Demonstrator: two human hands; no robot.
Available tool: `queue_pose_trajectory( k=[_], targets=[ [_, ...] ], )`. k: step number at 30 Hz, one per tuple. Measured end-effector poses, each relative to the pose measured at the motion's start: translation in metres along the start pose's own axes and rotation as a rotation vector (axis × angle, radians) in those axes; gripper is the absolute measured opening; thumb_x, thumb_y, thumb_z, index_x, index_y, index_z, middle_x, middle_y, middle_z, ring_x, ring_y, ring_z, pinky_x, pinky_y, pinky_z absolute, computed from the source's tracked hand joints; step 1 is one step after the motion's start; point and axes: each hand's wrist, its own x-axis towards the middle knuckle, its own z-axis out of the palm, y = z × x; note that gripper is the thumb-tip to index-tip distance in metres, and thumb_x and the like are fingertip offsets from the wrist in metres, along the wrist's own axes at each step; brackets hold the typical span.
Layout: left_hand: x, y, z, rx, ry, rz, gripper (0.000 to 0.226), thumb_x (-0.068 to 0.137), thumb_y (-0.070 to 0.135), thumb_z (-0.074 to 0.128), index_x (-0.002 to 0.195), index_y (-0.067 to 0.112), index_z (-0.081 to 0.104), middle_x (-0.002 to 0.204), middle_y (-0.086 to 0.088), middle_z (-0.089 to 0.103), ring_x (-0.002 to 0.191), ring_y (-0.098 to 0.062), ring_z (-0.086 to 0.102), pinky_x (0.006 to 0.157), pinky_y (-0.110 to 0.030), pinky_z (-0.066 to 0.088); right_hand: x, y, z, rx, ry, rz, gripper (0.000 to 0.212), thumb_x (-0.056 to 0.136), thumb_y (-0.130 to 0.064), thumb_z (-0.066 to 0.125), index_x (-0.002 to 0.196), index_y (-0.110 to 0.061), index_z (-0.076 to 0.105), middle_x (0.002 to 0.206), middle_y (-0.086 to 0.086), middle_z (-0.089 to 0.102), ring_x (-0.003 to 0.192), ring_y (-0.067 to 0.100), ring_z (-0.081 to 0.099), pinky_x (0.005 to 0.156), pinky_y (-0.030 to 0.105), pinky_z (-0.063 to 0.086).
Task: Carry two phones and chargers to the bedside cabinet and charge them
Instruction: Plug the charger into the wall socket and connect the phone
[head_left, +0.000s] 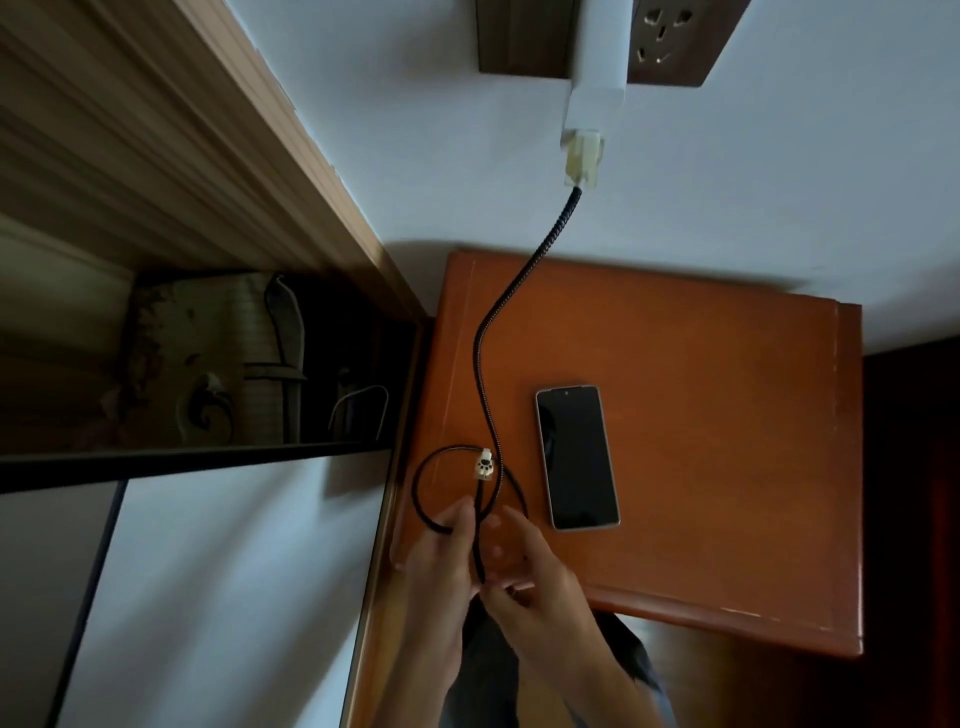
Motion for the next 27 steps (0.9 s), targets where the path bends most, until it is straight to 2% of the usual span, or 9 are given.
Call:
queue_pose_trajectory(
  k=[3,6,9,12,15,17,20,24,27],
  targets=[
    [0.001,-0.009,0.002,0.074,0.055,-0.056,0.025,0.096,0.037,0.057,0.112,0.022,0.069,0.105,-0.006,0.076,0.097,-0.024,0.072,0.087,-0.051,0.057,-0.011,0.005,0.0,0.036,-0.01,0.003,0.062,0.083,-0.018,0.068,0.136,-0.043,0.047,0.11,-0.028,0.068,0.101,-0.008,0.066,0.078,0.007,0.051],
    [0.011,-0.007,0.0,0.065,0.155,-0.026,0.025,0.096,0.036,0.057,0.098,0.014,0.069,0.093,-0.01,0.076,0.087,-0.025,0.074,0.082,-0.046,0.059,-0.024,0.01,-0.004,0.087,0.045,-0.011,0.044,0.089,-0.022,0.072,0.127,-0.041,0.059,0.107,-0.025,0.071,0.094,-0.001,0.069,0.077,0.011,0.052],
    [0.023,-0.001,-0.008,0.102,0.272,0.038,0.015,0.097,0.024,0.058,0.106,0.013,0.065,0.098,-0.009,0.074,0.083,-0.019,0.073,0.071,-0.034,0.059,-0.037,0.015,-0.011,0.313,0.23,0.038,0.013,0.09,-0.033,0.067,0.099,-0.03,0.076,0.07,-0.008,0.068,0.063,0.001,0.059,0.059,0.012,0.043],
    [0.025,-0.003,-0.018,0.338,0.299,0.167,0.044,0.096,0.004,0.053,0.137,0.021,0.051,0.126,-0.005,0.064,0.107,-0.019,0.064,0.09,-0.04,0.054,-0.045,0.02,-0.025,0.657,0.394,0.18,0.029,0.086,-0.036,0.06,0.083,-0.012,0.077,0.054,-0.001,0.042,0.05,0.01,0.036,0.051,0.024,0.029],
    [0.014,-0.002,-0.009,0.539,0.128,0.338,0.052,0.093,-0.003,0.05,0.131,0.031,0.056,0.135,0.009,0.058,0.122,-0.003,0.053,0.106,-0.034,0.043,-0.05,0.022,-0.04,0.766,0.383,0.185,0.037,0.092,-0.036,0.051,0.085,-0.009,0.075,0.05,0.001,0.032,0.044,0.011,0.028,0.053,0.038,0.015],
    [0.008,0.0,0.009,0.534,0.024,0.444,0.044,0.095,0.007,0.053,0.133,0.029,0.056,0.137,0.013,0.057,0.126,0.002,0.05,0.111,-0.035,0.04,-0.052,0.026,-0.044,0.762,0.348,0.17,0.037,0.093,-0.032,0.049,0.084,-0.008,0.075,0.047,0.0,0.029,0.04,0.01,0.025,0.048,0.034,0.015],
    [0.006,0.015,0.048,0.46,-0.042,0.537,0.048,0.096,0.037,0.052,0.142,0.025,0.047,0.142,0.01,0.053,0.128,0.0,0.049,0.108,-0.029,0.04,-0.059,0.035,-0.046,0.77,0.273,0.23,0.036,0.098,-0.017,0.048,0.079,-0.002,0.075,0.045,0.002,0.025,0.035,0.008,0.022,0.041,0.026,0.015],
    [0.014,0.048,0.093,0.308,-0.141,0.567,0.045,0.098,0.04,0.053,0.14,0.029,0.041,0.136,0.011,0.054,0.116,0.014,0.052,0.088,-0.006,0.042,-0.077,0.042,-0.055,0.743,0.13,0.37,0.033,0.082,-0.026,0.063,0.06,-0.002,0.066,0.045,0.003,0.028,0.037,0.012,0.025,0.046,0.029,0.017],
    [0.021,0.063,0.105,0.248,-0.134,0.639,0.032,0.1,0.028,0.053,0.13,0.017,0.056,0.111,0.002,0.071,0.101,-0.003,0.068,0.089,-0.02,0.052,-0.09,0.046,-0.059,0.804,0.18,0.417,0.049,0.077,-0.031,0.07,0.045,-0.009,0.039,0.044,0.005,0.029,0.041,0.015,0.027,0.054,0.035,0.016]
  ],
)
